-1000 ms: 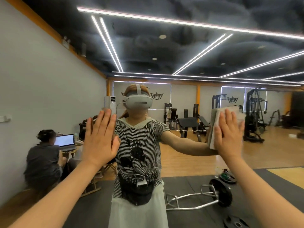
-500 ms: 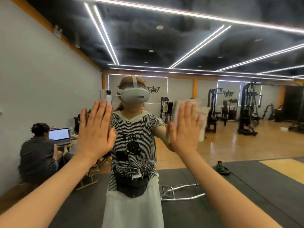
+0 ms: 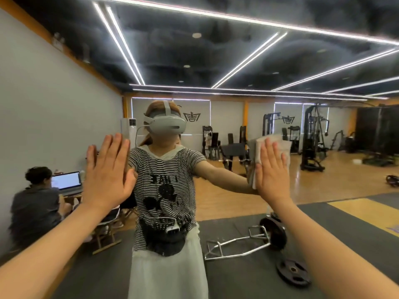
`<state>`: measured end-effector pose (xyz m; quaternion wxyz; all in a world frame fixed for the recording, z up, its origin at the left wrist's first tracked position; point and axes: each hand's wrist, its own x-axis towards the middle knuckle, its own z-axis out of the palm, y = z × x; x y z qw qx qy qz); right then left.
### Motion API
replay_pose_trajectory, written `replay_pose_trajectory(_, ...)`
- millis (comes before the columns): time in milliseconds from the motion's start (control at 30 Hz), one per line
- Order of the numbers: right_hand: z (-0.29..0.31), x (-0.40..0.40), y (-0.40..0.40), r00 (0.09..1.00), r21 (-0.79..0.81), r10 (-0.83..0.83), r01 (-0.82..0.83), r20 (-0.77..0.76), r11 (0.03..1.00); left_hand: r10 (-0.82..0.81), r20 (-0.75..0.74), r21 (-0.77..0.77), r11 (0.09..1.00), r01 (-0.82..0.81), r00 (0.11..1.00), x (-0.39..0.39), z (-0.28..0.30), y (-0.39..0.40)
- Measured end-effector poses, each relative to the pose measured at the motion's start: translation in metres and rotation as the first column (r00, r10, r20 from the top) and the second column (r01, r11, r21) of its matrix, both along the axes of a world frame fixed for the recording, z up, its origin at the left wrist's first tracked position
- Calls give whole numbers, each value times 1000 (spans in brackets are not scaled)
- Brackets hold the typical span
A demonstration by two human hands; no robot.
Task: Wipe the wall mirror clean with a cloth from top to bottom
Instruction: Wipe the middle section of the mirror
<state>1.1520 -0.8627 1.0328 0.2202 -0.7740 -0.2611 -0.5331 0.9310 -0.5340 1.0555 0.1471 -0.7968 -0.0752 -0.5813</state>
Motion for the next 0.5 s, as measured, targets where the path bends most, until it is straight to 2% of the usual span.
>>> replay_pose_trajectory(100, -1, 2, -8, 1000, 22, 11, -11, -5, 1000, 15, 6, 6, 1000, -15, 1000, 1, -1, -1)
replay_pose_trajectory(200, -3, -4, 14, 998, 185, 51, -44, -33, 982, 41, 8, 16, 999, -41, 999, 2, 0, -1)
replay_pose_trajectory(367, 4, -26, 59, 987, 427, -2, 71, -159, 902, 64, 35, 49, 997, -66, 997, 4, -1, 2)
replay_pose_trajectory(433, 7, -37, 76, 986, 462, -8, 86, -168, 883, 59, 47, 60, 996, -62, 997, 5, -2, 2)
replay_pose_trajectory(500, 8, -50, 97, 991, 428, -2, 61, -136, 902, 63, 52, 62, 996, -66, 997, 5, -1, 1)
